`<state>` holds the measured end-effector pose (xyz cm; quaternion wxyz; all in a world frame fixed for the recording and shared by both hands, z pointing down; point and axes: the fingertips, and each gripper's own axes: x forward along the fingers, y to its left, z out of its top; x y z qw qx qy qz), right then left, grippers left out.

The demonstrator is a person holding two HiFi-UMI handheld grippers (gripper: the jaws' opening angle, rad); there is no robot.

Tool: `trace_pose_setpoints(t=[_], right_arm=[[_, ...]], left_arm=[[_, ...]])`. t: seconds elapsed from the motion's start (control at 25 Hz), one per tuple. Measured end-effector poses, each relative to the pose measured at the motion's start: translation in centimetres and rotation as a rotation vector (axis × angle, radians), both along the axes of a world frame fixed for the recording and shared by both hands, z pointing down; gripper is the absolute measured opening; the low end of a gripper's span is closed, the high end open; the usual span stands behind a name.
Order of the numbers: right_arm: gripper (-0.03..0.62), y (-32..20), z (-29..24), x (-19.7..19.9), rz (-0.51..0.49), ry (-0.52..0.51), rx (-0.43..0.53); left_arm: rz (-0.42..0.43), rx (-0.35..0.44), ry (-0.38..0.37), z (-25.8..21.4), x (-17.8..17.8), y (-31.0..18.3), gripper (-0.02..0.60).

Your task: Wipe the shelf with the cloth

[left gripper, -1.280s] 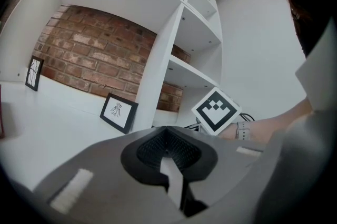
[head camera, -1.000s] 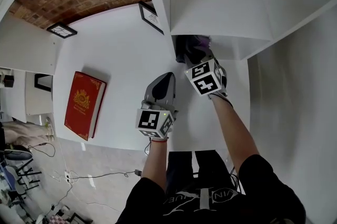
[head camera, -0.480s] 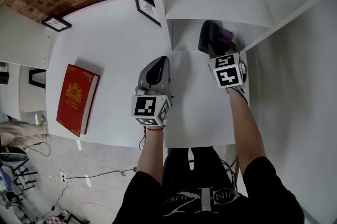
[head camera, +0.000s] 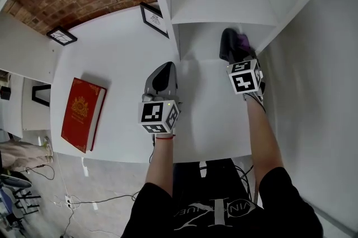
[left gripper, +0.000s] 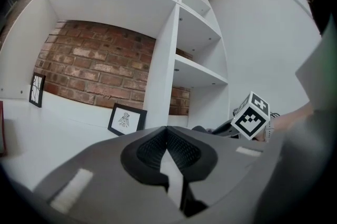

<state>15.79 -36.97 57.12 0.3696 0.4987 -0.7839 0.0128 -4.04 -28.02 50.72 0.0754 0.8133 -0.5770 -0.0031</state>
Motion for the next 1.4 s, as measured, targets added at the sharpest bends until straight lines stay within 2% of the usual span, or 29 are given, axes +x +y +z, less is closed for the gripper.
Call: trace_pose_setpoints(t=[0.16,0.28,0.52,0.84,1.0,1.24,1.4], right_arm=[[0.052,0.0,-0.1,-0.9,-0.018,0.028,0.009],[0.049,0.3,0.0,-2.8,-0.065,0.004,-0.007],[0.049,0.5,0.1,-8.0,-0.227,0.017,-0.061],[0.048,-0.2,0.2,-13.7,-0.376,0.019,-0.084],[0.049,-1.3,0.3,-15.6,-0.403,0.035,-0.090],[0.048,-3.1,0.3,-16.6,-0.451,0.080,-0.040],[0.049,-4.8,0.3,-16.1,-0.423,0.090,-0.009]], left_arm=[[0.002,0.005,-0.015,-0.1,-0.5,-0.4,0.011],[0.007,0.002,-0.022,-0.1,-0.9,-0.5,0.011],[0.005,0.004,-0.034,-0.2,-1.3,-0.6,0.011],[-0.018,0.027,-0.081,-0.3,-2.1,-1.4,0.011],[-0.033,0.028,-0.075,-0.4,-2.7,-2.0,0.011],[-0.045,0.021,-0.069,-0.1,-3.2,-2.6,0.011],[-0.045,0.015,-0.061,0.0,-3.1,-3.0,0.011]])
